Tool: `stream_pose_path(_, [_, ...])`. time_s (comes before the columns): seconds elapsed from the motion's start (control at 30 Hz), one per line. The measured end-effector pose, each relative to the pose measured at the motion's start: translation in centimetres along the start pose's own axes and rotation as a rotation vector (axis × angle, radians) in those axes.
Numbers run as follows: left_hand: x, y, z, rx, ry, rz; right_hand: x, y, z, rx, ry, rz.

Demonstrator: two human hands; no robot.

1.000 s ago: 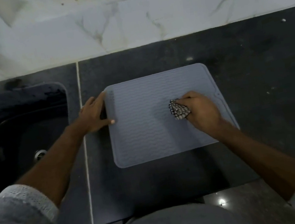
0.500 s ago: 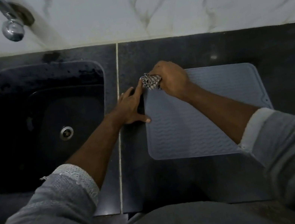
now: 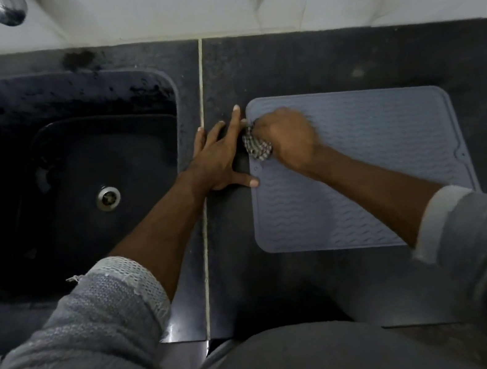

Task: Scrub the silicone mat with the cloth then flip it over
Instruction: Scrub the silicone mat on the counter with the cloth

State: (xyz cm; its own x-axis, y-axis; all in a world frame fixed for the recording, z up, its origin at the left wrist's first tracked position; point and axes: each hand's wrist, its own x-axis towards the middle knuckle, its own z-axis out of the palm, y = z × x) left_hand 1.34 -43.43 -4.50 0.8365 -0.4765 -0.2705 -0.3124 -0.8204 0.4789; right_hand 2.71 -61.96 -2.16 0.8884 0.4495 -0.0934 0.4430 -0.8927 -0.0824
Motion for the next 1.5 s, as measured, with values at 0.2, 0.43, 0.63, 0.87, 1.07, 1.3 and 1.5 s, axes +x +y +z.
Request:
stream_pose_path(0.2, [-0.1, -0.1, 0.1, 0.025, -0.002, -0.001, -1.4, -0.2, -0.9, 0.130, 0.035, -0.037])
stream_pose_path(0.43, [-0.1, 0.2, 0.0, 0.027, -0.013, -0.029, 2.9, 0.4, -1.0, 0.024, -0.010, 0.084])
stream_pose_path(0.63, [0.0, 0.1, -0.3, 0.032, -0.030, 0.001, -4.5, -1.3, 0.7, 0.120, -0.057, -0.024])
stream_pose_path(0.87, [0.2, -0.3, 0.2, 0.082, -0.041, -0.002, -3.4, -1.9, 0.0, 0.278, 0.033, 0.074])
stream_pose_path(1.07, [0.3, -0.4, 0.2, 0.131, -0.010, 0.009, -7.0, -3.5, 0.7, 0.204, -0.024, 0.077])
stream_pose_path(1.3, [0.0, 0.1, -0.5, 0.198, -0.129, 0.027, -8.9, -3.7, 0.4, 0.260, -0.050, 0.069])
stream_pose_path(1.5, [0.0, 0.2, -0.7, 0.244, -0.144, -0.022, -8.1, -3.8, -0.1, 0.335, 0.066, 0.066])
